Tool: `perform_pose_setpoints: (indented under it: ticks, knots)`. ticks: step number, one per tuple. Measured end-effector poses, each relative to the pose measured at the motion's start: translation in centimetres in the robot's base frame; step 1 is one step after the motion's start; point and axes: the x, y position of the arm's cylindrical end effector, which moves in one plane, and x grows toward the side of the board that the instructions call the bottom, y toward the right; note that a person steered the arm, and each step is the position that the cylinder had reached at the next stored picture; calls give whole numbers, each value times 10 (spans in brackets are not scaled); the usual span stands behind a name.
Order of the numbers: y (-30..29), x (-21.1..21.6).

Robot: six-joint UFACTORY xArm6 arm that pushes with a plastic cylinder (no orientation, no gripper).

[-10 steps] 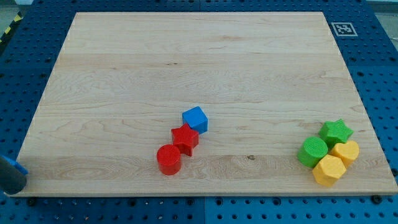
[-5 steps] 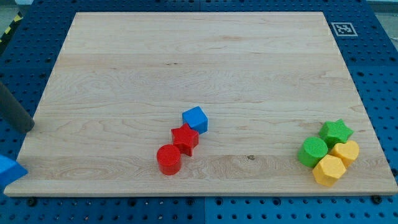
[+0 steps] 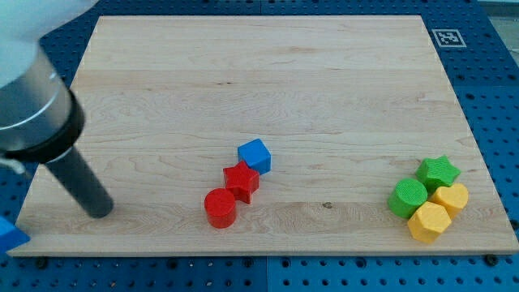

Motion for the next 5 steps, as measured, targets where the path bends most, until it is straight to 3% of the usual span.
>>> perform_pose_setpoints:
  ticks: [1,2,4,5]
  knots:
    - [25,-42]
    - [72,-55]
    - [166,-52]
    - [185,-52]
